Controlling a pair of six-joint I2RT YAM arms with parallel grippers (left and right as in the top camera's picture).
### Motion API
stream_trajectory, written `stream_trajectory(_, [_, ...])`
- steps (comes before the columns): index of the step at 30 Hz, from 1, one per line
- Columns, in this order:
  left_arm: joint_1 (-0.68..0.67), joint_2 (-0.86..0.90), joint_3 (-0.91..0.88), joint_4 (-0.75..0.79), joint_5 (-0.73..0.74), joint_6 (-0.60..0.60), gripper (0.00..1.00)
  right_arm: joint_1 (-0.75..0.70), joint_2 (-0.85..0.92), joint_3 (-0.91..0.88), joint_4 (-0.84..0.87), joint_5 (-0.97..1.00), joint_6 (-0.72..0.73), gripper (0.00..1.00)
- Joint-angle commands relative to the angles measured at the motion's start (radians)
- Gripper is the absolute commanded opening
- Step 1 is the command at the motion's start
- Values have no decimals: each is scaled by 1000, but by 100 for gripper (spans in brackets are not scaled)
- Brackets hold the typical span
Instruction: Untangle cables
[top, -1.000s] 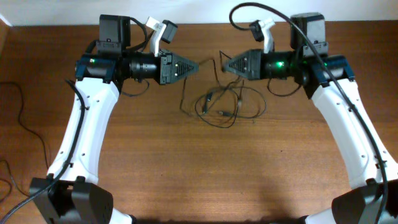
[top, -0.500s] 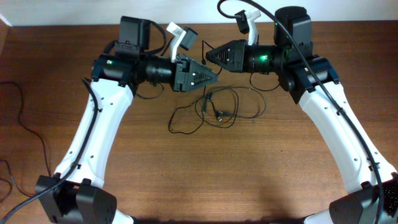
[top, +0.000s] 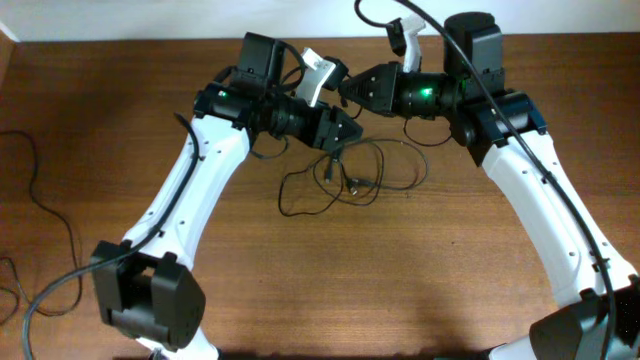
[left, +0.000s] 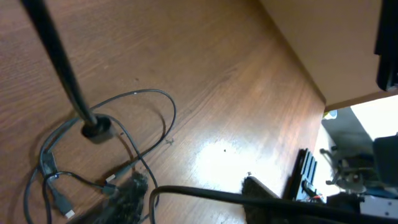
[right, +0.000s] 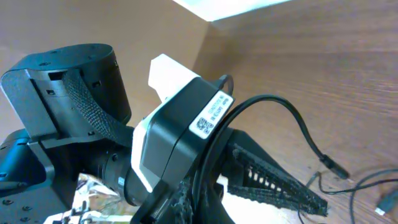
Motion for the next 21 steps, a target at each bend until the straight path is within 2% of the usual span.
stream_trajectory(1, [-21, 87, -3, -10, -53, 16, 39, -5, -19, 17, 24, -48, 8, 4])
stream_trajectory(10, [-22, 95, -3, 2, -60, 16, 20, -133, -19, 17, 43, -188, 42, 4])
stream_trajectory(16, [-22, 95, -3, 7, -83, 16, 18, -214, -19, 17, 154, -307, 134, 4])
stream_trajectory(21, [-22, 95, -3, 7, -98, 16, 21, -264, -19, 17, 241, -356, 213, 4])
